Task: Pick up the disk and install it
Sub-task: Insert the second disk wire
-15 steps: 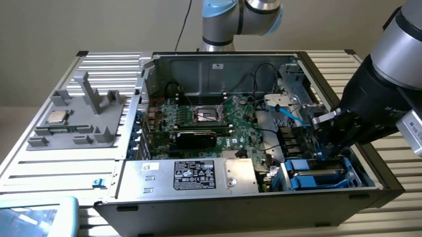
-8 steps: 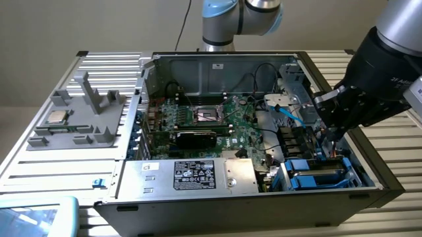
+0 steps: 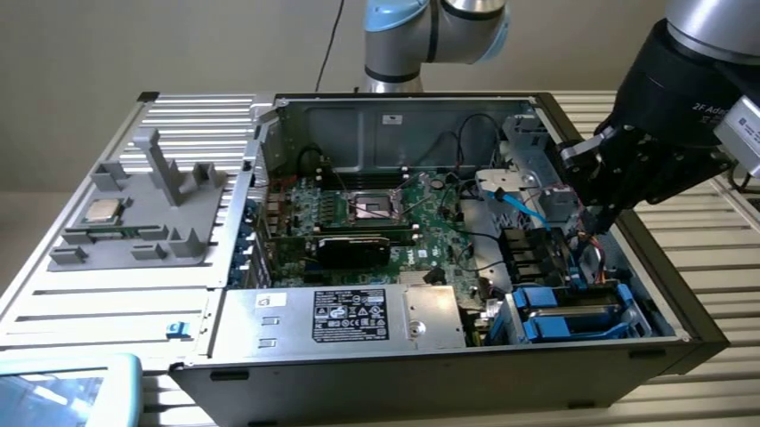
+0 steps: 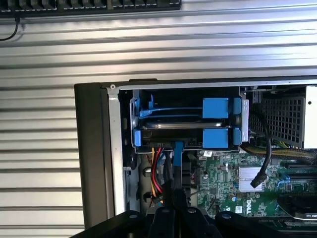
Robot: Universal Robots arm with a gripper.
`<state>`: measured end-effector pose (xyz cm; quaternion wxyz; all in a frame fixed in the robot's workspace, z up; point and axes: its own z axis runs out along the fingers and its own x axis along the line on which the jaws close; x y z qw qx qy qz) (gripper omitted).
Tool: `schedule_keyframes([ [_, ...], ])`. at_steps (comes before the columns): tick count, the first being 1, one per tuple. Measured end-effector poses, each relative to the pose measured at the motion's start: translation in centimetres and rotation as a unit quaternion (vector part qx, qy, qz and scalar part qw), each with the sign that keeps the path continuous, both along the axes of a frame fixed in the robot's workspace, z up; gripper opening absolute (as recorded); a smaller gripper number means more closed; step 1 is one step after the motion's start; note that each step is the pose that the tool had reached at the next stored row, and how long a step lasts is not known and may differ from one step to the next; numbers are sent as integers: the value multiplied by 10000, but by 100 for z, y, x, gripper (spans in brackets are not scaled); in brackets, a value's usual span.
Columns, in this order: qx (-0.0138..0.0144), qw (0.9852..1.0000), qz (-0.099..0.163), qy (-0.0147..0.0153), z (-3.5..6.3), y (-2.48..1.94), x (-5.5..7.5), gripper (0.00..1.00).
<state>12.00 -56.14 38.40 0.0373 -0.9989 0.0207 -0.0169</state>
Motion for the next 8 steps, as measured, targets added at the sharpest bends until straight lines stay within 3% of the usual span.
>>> schedule_keyframes([
  [8, 0, 10000, 28, 0, 0, 0, 0, 11],
])
